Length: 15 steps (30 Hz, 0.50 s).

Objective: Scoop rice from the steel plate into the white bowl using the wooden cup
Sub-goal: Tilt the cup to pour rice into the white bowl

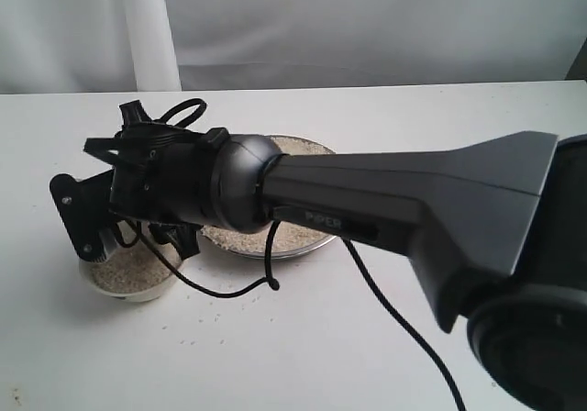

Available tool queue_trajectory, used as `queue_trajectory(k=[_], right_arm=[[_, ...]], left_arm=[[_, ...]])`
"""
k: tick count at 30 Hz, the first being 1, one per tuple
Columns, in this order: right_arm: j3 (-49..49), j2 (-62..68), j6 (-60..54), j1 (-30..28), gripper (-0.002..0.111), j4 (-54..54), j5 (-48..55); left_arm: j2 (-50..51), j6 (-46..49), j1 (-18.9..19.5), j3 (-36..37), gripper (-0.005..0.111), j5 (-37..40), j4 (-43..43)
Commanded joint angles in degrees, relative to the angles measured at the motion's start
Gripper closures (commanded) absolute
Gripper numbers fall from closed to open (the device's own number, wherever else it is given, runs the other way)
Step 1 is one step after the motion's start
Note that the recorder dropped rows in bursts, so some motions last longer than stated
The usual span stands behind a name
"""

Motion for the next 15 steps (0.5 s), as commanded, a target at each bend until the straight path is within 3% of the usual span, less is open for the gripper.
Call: queue_trajectory(k=[1, 15], right_arm=[[-0.41, 1.11, 1.14, 0.52, 0.108, -4.71, 3.24], [-0.41, 1.23, 1.39, 2.61, 0.108, -10.64, 5.54]], left_arm=[[-0.14, -0.22, -0.27, -0.18, 0.107, -0.52, -0.09], [-0.14, -0.22, -0.27, -0.18, 0.107, -0.52, -0.09]])
